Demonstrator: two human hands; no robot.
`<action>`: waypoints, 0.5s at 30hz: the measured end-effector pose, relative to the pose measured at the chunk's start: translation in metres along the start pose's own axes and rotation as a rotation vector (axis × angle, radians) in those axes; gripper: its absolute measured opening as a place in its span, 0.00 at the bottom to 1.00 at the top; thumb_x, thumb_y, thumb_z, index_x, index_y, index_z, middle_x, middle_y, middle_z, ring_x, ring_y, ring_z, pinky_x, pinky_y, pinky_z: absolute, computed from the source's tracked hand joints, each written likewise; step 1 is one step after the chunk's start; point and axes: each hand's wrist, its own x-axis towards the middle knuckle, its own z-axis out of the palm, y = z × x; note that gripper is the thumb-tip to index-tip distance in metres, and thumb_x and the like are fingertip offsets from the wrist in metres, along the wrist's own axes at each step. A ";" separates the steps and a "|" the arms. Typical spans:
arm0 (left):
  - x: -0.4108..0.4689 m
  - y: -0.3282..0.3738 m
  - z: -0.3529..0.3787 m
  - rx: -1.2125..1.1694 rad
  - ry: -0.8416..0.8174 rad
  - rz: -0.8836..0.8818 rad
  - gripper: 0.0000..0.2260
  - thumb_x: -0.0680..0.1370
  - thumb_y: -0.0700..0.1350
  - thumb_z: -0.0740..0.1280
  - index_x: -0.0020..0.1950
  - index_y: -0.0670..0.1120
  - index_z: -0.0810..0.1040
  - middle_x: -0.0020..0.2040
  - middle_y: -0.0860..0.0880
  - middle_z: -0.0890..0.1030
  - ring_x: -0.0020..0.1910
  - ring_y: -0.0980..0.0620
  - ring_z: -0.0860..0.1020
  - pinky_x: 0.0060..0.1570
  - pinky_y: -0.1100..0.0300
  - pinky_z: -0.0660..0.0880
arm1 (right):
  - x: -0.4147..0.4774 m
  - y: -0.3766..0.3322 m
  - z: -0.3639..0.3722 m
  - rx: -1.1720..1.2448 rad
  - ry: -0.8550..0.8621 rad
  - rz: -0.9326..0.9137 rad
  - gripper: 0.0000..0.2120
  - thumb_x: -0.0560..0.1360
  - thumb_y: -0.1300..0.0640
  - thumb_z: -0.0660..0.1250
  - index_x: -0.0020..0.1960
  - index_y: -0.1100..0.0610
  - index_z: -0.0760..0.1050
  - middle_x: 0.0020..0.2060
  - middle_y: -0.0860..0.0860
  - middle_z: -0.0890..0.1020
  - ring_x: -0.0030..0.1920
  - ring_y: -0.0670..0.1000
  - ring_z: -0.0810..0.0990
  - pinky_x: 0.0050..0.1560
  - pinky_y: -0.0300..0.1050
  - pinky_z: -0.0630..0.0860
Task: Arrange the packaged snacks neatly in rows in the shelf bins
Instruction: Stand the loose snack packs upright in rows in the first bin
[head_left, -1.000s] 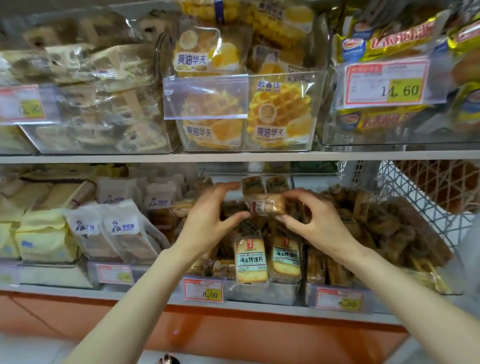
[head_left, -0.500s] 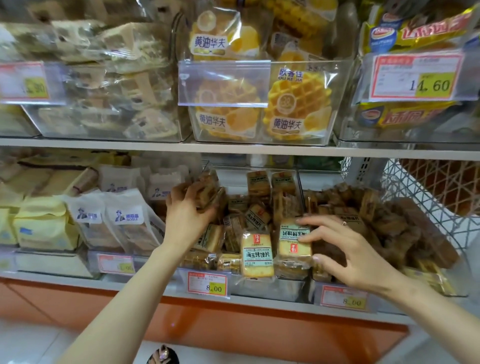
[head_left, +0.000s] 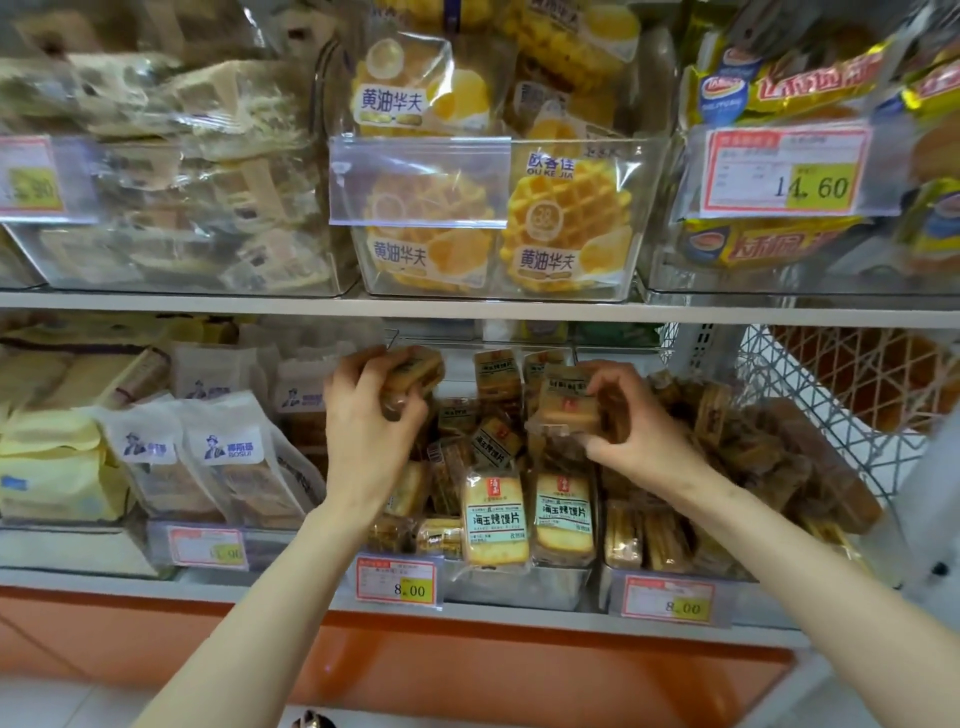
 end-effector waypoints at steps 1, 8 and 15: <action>-0.001 0.002 0.001 -0.017 -0.008 0.011 0.16 0.72 0.41 0.69 0.59 0.43 0.77 0.58 0.41 0.74 0.57 0.44 0.70 0.54 0.70 0.60 | 0.007 0.004 0.004 -0.053 -0.046 0.011 0.21 0.67 0.62 0.74 0.51 0.49 0.66 0.58 0.46 0.69 0.58 0.47 0.72 0.47 0.22 0.65; -0.004 0.018 0.018 -0.150 -0.098 -0.033 0.16 0.71 0.44 0.69 0.58 0.44 0.78 0.59 0.44 0.74 0.57 0.48 0.73 0.55 0.65 0.67 | 0.015 0.011 0.007 -0.333 -0.074 0.078 0.19 0.65 0.44 0.75 0.44 0.49 0.67 0.56 0.42 0.69 0.57 0.46 0.69 0.52 0.44 0.67; -0.001 0.048 0.043 -0.285 -0.183 -0.060 0.19 0.70 0.42 0.72 0.60 0.45 0.74 0.56 0.47 0.74 0.50 0.52 0.76 0.48 0.70 0.69 | 0.013 0.002 -0.002 -0.168 -0.024 0.020 0.39 0.65 0.48 0.76 0.69 0.40 0.59 0.67 0.41 0.63 0.68 0.44 0.60 0.68 0.45 0.61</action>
